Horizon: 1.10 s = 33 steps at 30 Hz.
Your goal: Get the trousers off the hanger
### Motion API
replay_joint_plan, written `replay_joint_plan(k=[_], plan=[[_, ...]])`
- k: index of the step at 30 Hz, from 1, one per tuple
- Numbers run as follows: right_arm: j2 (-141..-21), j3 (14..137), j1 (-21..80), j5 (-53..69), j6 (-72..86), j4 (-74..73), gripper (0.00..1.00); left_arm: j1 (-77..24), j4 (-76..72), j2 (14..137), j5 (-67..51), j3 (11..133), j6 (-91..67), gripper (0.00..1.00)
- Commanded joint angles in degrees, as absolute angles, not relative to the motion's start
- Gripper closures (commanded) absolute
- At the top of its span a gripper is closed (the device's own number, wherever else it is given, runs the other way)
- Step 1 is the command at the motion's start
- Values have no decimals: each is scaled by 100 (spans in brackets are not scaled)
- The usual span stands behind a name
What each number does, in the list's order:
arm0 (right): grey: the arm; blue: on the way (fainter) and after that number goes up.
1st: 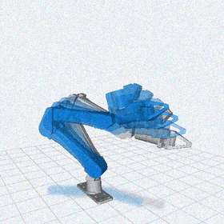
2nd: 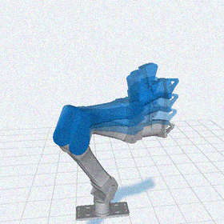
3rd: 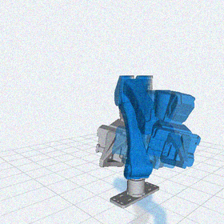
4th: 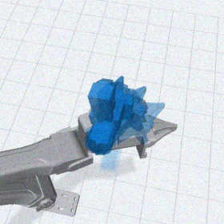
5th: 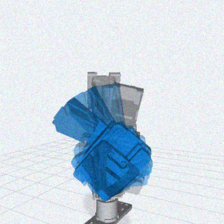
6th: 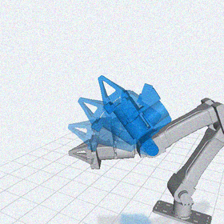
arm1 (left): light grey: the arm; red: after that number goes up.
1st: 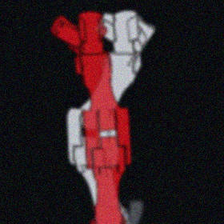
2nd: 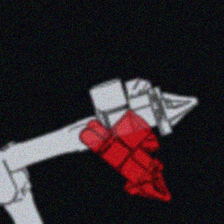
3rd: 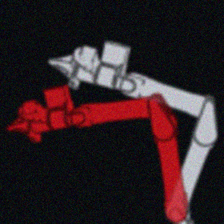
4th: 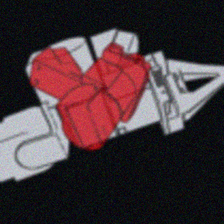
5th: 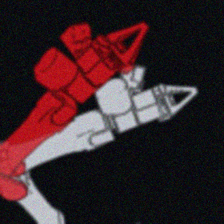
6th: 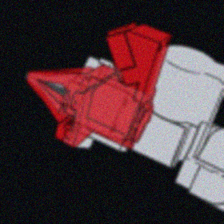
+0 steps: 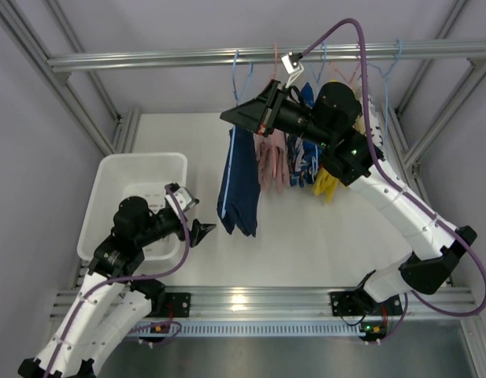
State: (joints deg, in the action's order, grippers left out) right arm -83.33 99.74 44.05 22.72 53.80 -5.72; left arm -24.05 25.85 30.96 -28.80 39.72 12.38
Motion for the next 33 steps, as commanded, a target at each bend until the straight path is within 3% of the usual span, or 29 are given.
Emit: replay_joint_plan(k=[1, 5, 16, 25, 33], plan=[[-8227, 10503, 4342, 2162, 5344, 18, 100, -2408, 1662, 3234, -3321, 3955, 1029, 11], [-8244, 10538, 4342, 2153, 5326, 26, 100, -2400, 1451, 3199, -3542, 3903, 801, 1], [-8349, 10696, 4350, 2136, 5265, 9, 100, -2443, 1318, 3217, -3665, 3753, 633, 1], [-8420, 10731, 4385, 2004, 5274, 9, 100, -2522, 941, 3339, -2594, 3665, 607, 1], [-8464, 10688, 4421, 1951, 5212, -123, 100, -2549, 721, 3349, -3120, 3709, 326, 1]])
